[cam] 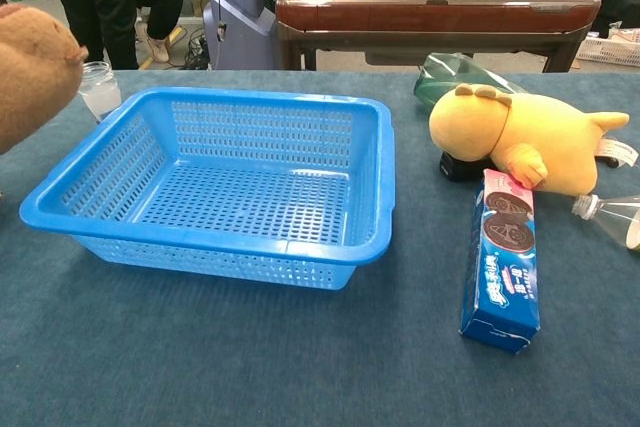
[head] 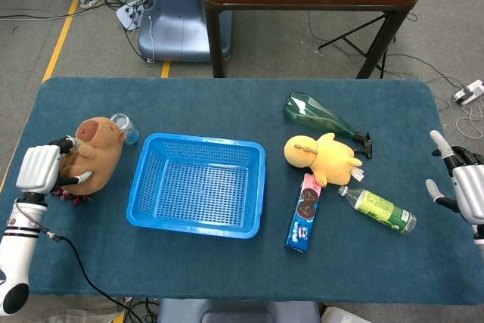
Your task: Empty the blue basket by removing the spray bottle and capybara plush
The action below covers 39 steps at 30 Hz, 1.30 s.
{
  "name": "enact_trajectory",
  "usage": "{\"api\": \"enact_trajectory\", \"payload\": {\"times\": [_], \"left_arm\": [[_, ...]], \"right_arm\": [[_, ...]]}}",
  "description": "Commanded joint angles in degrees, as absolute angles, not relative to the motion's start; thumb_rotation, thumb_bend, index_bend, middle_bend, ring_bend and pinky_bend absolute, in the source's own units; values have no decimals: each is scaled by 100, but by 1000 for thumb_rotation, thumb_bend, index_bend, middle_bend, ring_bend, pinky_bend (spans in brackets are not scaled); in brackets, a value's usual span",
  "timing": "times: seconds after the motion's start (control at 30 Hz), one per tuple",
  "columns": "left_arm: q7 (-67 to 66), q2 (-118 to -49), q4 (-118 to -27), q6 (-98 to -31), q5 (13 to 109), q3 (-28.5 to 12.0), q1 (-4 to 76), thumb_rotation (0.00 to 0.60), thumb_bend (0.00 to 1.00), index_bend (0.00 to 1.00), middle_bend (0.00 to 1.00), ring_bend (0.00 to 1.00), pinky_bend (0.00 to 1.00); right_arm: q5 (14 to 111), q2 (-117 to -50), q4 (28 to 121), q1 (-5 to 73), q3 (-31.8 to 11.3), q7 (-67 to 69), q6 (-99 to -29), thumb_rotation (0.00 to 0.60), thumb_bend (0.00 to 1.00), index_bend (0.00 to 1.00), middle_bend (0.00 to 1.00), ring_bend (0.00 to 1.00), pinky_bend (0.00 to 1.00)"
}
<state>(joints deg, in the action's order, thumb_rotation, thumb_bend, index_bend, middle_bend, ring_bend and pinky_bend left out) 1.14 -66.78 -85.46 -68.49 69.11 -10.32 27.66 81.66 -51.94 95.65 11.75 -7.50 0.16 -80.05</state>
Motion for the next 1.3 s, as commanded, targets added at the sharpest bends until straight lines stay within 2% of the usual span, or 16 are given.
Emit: {"api": "enact_trajectory", "payload": {"times": [0.03,0.1,0.13,0.23,0.27,0.33,0.37,0.4,0.57,0.67,0.73,0.77,0.83,1.3], "left_arm": [[-63,-6833,-8429,-6746,6894,-996,2821,600,249,564,588,620,832],[-181,-6873,-8445,-6664,6864,-990,2856,596,249,536,551,596,833],[-258,-6875,-8465,-6622,6833,-988,2872,573,249,513,520,576,832],[-512,-6872,-8565,-6505,6671,-997,2907,456,247,433,432,506,802],[-626,-6848,-8630,-6445,6583,-995,2916,414,247,396,396,469,767],[-750,-6805,-8741,-6404,6477,-999,2913,369,247,340,347,410,695],[-816,-6775,-8826,-6406,6418,-1004,2900,346,246,290,315,356,622],[-866,-6754,-8885,-6438,6390,-1011,2884,331,246,242,289,303,551],[-1073,-6622,-9201,-6645,6352,-988,2754,319,246,163,217,220,460],[-1136,-6591,-9318,-6835,6356,-974,2641,348,246,154,204,209,435],[-1103,-6605,-9372,-7003,6379,-982,2550,448,246,157,203,208,432],[-1052,-6616,-9390,-7090,6422,-980,2498,532,246,163,203,208,432],[-931,-6660,-9395,-7326,6531,-964,2359,598,246,172,203,208,432],[-1128,-6528,-9905,-8582,7101,-504,1354,600,246,195,203,208,432]], "right_arm": [[8163,-5189,9573,1168,-753,11,-8009,600,315,54,323,241,332],[8148,-5179,9580,1152,-756,8,-8016,600,315,54,323,241,332],[8142,-5173,9584,1146,-758,7,-8020,600,315,54,323,241,331],[8119,-5152,9592,1116,-759,9,-8038,600,315,53,323,241,332],[8110,-5147,9591,1102,-756,16,-8042,600,315,53,323,241,332],[8094,-5137,9585,1082,-752,28,-8046,600,315,53,323,241,332],[8082,-5134,9579,1066,-750,42,-8051,600,315,53,323,241,332],[8072,-5132,9573,1054,-745,52,-8051,600,315,53,323,241,332],[7976,-5189,9519,954,-677,130,-8018,600,315,54,322,241,332],[7955,-5254,9454,897,-633,160,-8017,600,315,53,323,241,333],[7960,-5299,9421,862,-606,176,-8031,600,315,54,323,241,332],[7962,-5322,9404,846,-589,183,-8028,600,315,57,323,241,332],[7965,-5373,9367,822,-533,200,-7970,600,315,68,323,241,333],[8436,-5778,9370,460,-318,196,-8557,600,315,81,309,241,333]]}}
